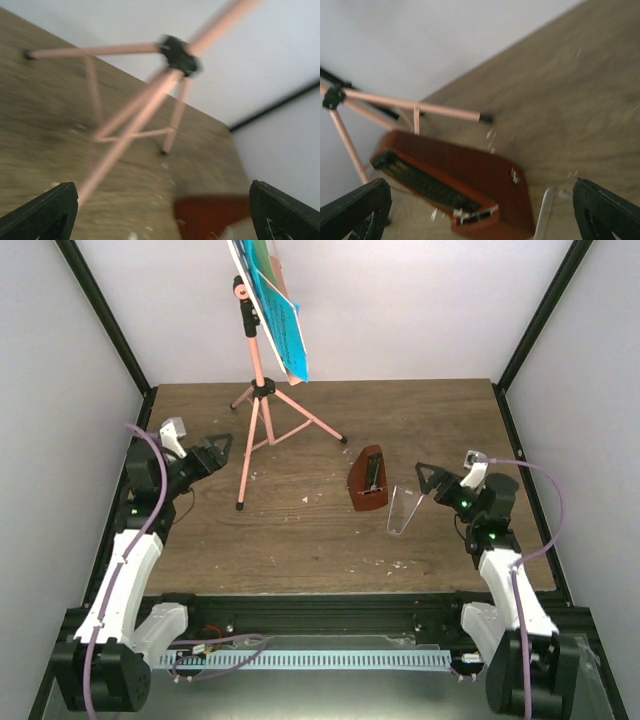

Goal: Pack up the instrument practice props

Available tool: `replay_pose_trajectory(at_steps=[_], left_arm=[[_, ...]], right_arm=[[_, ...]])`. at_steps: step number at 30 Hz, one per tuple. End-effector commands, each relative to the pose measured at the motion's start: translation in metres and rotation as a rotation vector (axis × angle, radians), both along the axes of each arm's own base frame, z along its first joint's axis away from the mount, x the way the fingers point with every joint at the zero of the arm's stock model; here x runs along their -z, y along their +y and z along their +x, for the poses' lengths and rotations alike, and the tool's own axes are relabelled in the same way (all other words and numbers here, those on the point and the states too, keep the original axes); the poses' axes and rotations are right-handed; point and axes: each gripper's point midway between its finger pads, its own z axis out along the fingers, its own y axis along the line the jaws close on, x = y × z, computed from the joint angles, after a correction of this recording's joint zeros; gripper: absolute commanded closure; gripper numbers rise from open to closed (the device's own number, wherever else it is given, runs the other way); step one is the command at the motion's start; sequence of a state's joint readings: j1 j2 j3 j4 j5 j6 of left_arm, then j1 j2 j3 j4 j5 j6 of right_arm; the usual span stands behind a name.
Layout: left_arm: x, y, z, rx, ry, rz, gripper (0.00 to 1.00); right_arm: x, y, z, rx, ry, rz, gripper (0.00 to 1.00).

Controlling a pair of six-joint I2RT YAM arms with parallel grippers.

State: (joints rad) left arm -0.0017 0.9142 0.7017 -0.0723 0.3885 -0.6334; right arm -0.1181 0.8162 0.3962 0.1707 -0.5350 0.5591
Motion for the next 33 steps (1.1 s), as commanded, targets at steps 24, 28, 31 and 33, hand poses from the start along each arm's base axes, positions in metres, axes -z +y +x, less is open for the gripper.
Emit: replay_pose_trajectory(at_steps=[24, 28, 31, 33], left_arm=[[-0.012, 0.022, -0.045, 0.000, -0.072, 0.577, 0.05], [-0.010, 0.020, -0.043, 0.007, -0.065, 0.570, 0.05], [-0.009, 0.021, -0.043, 0.004, -0.061, 0.572, 0.05], [-0.009, 0.022, -0.042, -0.004, -0.059, 0.575, 0.06]], right_arm=[[0.019, 0.075, -0.013, -0.591, -0.028, 0.161, 0.00], [0.031, 0.075, -0.004, -0.585, 0.007, 0.186, 0.00], [0.043, 0.075, 0.006, -0.579, 0.065, 0.215, 0.00], [0.048, 0.077, 0.010, -0.590, 0.085, 0.232, 0.02]])
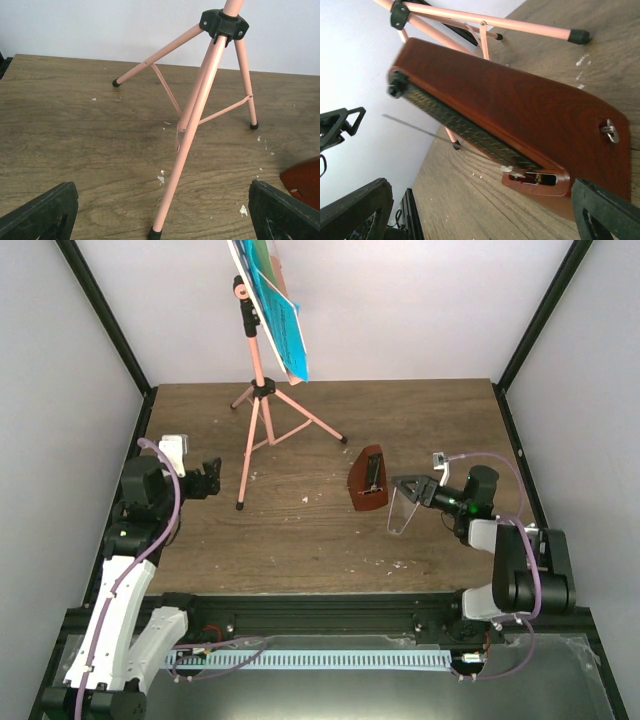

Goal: Pack up the instrument practice props

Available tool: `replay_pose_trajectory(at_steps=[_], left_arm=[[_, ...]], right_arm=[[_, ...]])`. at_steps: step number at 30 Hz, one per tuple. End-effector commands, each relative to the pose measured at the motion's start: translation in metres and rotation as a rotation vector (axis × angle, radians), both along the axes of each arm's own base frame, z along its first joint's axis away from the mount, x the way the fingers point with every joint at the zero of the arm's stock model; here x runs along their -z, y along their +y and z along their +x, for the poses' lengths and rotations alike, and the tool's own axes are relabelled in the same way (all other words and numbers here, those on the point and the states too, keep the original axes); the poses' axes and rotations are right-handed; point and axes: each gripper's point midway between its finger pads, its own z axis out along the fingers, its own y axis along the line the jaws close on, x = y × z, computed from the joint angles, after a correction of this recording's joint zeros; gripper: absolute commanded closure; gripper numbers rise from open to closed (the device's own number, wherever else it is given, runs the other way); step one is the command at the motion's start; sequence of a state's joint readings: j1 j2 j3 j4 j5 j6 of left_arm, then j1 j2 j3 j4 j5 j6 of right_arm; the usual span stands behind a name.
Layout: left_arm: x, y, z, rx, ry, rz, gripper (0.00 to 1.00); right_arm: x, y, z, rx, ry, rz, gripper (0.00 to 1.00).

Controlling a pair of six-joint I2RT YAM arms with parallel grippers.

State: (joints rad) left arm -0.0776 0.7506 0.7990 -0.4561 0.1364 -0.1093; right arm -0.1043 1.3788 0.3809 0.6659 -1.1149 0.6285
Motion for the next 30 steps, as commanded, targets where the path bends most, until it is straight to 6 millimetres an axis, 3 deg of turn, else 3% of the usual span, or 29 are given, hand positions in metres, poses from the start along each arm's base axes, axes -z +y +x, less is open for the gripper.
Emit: replay_pose_trajectory(at_steps=[1, 9, 16, 22, 30], left_arm=[[-0.005, 0.003, 0.002, -0.014, -0.024, 0.016, 0.06], [-0.002, 0.004, 0.004, -0.021, -0.014, 0.017, 0.06], [-0.001, 0.005, 0.005, -0.026, -0.010, 0.021, 0.06], [0.001, 0.005, 0.007, -0.026, -0.003, 0.023, 0.06], [0.005, 0.007, 0.009, -0.036, 0.009, 0.032, 0.06]], right_arm=[[-0.005, 0.006, 0.014, -0.033, -0.014, 0.019, 0.03], [0.011, 0.015, 0.029, -0.081, 0.044, 0.036, 0.08], [0.024, 0.024, 0.039, -0.109, 0.061, 0.027, 0.21], [0.033, 0.027, 0.040, -0.112, 0.074, 0.010, 0.21], [0.042, 0.052, 0.038, -0.167, 0.053, -0.078, 0.19]])
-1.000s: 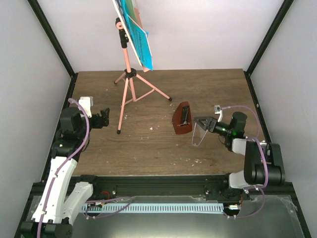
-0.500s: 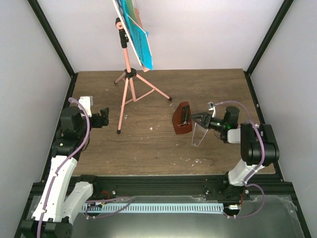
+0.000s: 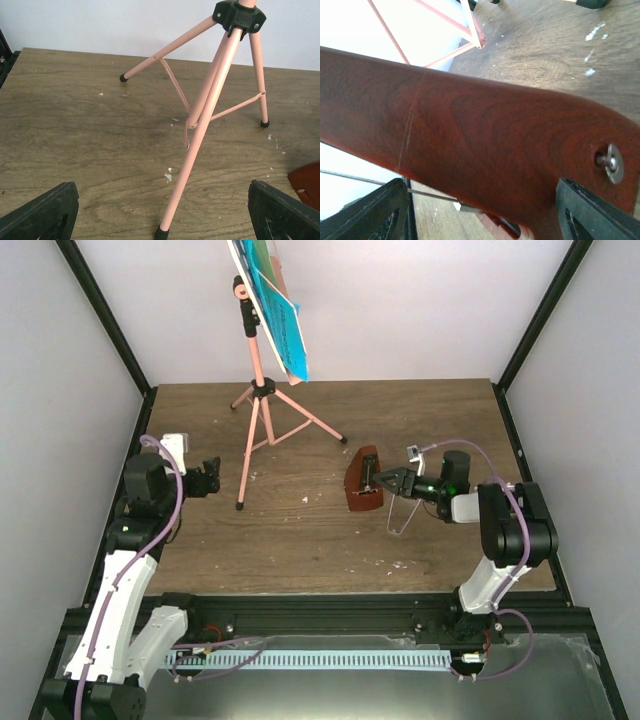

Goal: Pack up the instrument practice props

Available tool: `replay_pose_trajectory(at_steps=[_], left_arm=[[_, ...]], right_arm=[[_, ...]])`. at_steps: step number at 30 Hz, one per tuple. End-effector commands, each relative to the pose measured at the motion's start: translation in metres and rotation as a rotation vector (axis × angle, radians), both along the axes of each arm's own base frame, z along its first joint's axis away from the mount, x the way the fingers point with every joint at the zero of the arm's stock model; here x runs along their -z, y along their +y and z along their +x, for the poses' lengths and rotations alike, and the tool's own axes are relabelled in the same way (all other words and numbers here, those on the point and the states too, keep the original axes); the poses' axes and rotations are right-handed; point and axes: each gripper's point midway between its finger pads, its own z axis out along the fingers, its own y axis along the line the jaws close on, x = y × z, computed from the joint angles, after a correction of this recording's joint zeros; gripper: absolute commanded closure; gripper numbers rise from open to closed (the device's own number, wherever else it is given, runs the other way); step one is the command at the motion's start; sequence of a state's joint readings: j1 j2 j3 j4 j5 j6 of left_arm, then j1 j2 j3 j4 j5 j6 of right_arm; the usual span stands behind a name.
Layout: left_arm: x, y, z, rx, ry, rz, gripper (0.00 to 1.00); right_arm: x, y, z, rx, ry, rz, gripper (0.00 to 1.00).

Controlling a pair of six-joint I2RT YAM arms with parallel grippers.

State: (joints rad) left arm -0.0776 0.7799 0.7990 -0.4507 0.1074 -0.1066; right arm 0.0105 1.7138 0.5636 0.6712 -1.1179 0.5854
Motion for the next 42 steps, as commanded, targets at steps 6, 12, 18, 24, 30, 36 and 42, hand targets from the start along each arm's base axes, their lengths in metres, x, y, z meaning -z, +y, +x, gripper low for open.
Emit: replay_pose_trajectory(at_steps=[6, 12, 18, 24, 30, 36, 42], left_arm=[[0.000, 0.003, 0.004, -0.013, -0.008, 0.021, 0.07], [0.000, 0.000, 0.005, 0.004, -0.007, 0.013, 0.06], [-0.016, -0.062, -0.007, 0.297, -0.041, -0.130, 0.09], [-0.037, -0.141, -0.021, 0.476, -0.051, -0.269, 0.09], [-0.009, -0.229, -0.020, 0.581, 0.061, -0.124, 0.09], [0.024, -0.266, 0.010, 0.515, 0.195, -0.076, 0.09], [0.024, -0.287, 0.032, 0.469, 0.183, -0.116, 0.09]], right_arm=[[0.001, 0.053, -0.005, -0.127, -0.093, -0.119, 0.18], [-0.011, 0.063, -0.009, -0.108, -0.140, -0.134, 0.13], [-0.022, 0.048, -0.013, -0.014, -0.169, -0.218, 0.00], [-0.048, 0.018, -0.020, 0.156, -0.245, -0.349, 0.00], [-0.057, -0.019, -0.019, 0.372, -0.181, -0.433, 0.00], [-0.058, -0.027, -0.023, 0.392, -0.114, -0.423, 0.00], [-0.061, -0.033, -0.028, 0.418, -0.123, -0.425, 0.00]])
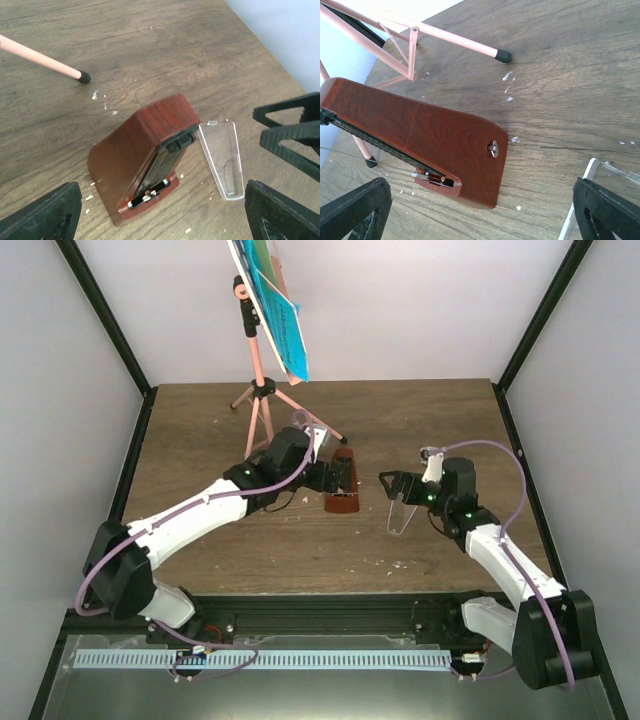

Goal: Pack up the instrument practice props

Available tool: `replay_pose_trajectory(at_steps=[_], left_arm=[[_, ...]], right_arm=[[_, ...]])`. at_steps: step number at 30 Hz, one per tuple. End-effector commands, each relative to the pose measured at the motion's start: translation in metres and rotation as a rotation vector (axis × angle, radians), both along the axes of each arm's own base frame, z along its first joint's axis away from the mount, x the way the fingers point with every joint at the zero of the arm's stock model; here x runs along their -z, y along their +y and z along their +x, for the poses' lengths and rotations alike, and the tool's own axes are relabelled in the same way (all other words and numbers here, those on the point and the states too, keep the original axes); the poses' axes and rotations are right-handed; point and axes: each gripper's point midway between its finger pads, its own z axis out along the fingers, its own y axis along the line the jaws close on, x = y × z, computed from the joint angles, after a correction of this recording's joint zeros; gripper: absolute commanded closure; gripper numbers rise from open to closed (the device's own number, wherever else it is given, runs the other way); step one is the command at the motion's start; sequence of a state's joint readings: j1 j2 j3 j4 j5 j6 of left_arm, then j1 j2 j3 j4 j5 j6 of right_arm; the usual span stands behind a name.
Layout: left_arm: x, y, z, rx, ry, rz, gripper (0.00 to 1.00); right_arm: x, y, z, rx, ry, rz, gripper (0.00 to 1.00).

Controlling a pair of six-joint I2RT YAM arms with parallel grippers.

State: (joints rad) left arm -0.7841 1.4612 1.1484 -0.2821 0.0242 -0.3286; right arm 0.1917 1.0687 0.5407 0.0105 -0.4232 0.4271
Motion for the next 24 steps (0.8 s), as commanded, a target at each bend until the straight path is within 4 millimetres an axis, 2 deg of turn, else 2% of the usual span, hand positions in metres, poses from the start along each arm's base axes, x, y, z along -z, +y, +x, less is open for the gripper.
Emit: replay_pose_trajectory(at_steps=[1, 8, 15, 19, 22, 24], left_arm=[[-0.019, -0.015, 0.018, -0.063, -0.028, -0.063, 0.09], [-0.008, -0.044, 0.030, -0.041, 0.001, -0.047, 0.09], [0.011, -0.038, 0.046, -0.133, -0.005, 0.064, 0.09], [0.014, -0.051, 0.049, -0.124, -0.033, 0.090, 0.09], [0.011, -0.062, 0.056, -0.134, -0.102, 0.177, 0.09], [0.020, -0.057, 0.062, -0.169, -0.101, 0.273, 0.08]], right_arm=[[-0.008, -0.009, -0.002, 0.044, -0.013, -0.004, 0.00], [-0.009, -0.014, 0.000, 0.060, -0.010, -0.001, 0.00], [-0.009, -0.016, 0.000, 0.065, -0.014, 0.004, 0.00], [-0.008, -0.017, 0.000, 0.072, -0.012, 0.007, 0.00], [-0.006, -0.019, 0.000, 0.082, -0.004, 0.008, 0.00], [-0.006, -0.020, -0.001, 0.085, 0.001, 0.009, 0.00]])
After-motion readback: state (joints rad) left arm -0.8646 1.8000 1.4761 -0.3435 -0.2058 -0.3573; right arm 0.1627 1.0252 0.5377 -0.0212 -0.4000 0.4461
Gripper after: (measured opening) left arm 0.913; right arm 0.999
